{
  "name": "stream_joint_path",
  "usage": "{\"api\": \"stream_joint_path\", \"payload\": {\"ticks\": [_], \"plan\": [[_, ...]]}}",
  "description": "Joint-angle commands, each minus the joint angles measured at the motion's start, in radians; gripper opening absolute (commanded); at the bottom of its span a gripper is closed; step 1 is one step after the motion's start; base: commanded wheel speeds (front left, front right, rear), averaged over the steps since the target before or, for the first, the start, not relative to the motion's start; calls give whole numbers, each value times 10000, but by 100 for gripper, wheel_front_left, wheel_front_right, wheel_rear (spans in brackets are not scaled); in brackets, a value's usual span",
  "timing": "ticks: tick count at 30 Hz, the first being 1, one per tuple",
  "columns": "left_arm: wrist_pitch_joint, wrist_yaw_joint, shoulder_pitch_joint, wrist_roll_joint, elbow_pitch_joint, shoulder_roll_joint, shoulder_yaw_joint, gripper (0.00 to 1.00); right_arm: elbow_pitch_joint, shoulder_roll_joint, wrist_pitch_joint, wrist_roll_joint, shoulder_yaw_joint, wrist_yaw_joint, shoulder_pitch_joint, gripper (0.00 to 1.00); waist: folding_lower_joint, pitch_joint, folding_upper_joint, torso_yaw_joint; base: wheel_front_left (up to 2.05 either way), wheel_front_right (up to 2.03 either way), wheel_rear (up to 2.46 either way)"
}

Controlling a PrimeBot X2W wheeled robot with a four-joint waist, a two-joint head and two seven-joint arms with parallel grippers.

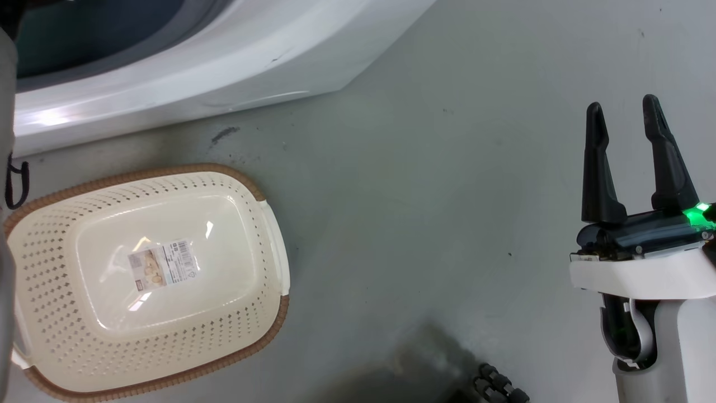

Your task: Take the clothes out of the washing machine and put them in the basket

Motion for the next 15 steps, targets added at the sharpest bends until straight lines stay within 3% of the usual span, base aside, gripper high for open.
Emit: {"api": "stream_joint_path", "payload": {"ticks": [1,15], "plan": [[-173,-1,211,-98,-87,-15,-36,0,0,23,-25,-60,-7,-7,30,100,-1,-198,0,69,0,0,0],[-3077,-2,2637,-1154,-611,-705,-383,0,116,20,-25,-874,-183,-7,712,100,-1,-2151,0,1176,0,0,0]]}}
